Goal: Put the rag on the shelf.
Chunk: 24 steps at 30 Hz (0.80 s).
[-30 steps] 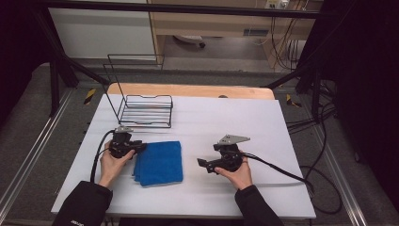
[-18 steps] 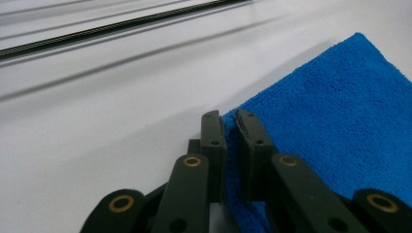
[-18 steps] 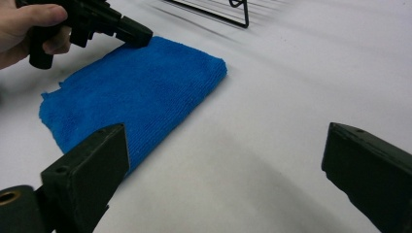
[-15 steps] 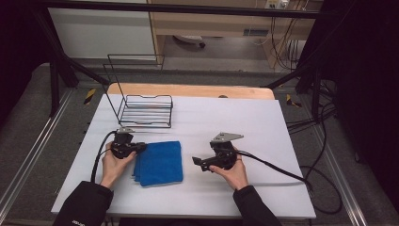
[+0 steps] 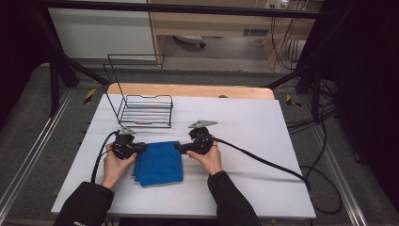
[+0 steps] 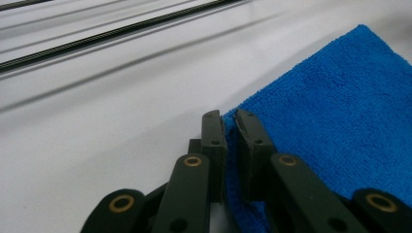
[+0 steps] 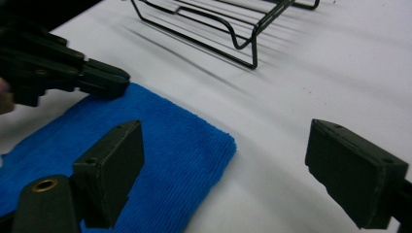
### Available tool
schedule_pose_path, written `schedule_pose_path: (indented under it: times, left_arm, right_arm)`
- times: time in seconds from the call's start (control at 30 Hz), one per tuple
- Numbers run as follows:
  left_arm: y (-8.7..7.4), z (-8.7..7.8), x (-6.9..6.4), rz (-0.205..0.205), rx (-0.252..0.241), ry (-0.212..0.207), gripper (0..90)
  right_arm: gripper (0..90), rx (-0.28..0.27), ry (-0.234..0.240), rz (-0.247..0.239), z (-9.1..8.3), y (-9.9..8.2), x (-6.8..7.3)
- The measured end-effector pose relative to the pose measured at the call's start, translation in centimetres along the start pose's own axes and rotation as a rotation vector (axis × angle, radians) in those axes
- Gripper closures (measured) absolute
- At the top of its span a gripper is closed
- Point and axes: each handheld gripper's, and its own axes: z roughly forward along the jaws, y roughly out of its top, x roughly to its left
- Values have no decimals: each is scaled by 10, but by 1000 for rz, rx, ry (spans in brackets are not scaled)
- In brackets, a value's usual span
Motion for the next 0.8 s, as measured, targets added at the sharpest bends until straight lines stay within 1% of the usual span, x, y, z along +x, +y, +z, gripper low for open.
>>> schedule_pose_path:
  times: [0.1, 0.17, 0.3, 0.37, 0.5, 0.6, 0.67, 0.8]
  left_arm:
    - [0, 0, 0, 2, -1, -1, 827]
    - [0, 0, 0, 4, -2, -2, 827]
    - [0, 0, 0, 7, -4, -2, 826]
    - [0, 0, 0, 8, -5, -3, 826]
    - [-1, 0, 1, 8, -7, -6, 825]
    - [-1, 0, 0, 9, -8, -4, 825]
    - [-1, 0, 1, 5, -9, -7, 824]
    - [-1, 0, 2, -5, -11, -15, 824]
  right_arm:
    - [213, 25, -11, 6, 15, 1, -1]
    - [286, 49, -32, 3, 23, 1, -1]
    - [417, 61, -44, 9, 31, -2, -3]
    - [474, 74, -50, 3, 33, -3, -5]
    - [579, 88, -29, 8, 33, -4, -4]
    - [625, 111, -18, 26, 34, -5, -4]
    - [661, 113, -17, 30, 35, -5, -4]
    - [770, 129, 17, 59, 35, -5, -4]
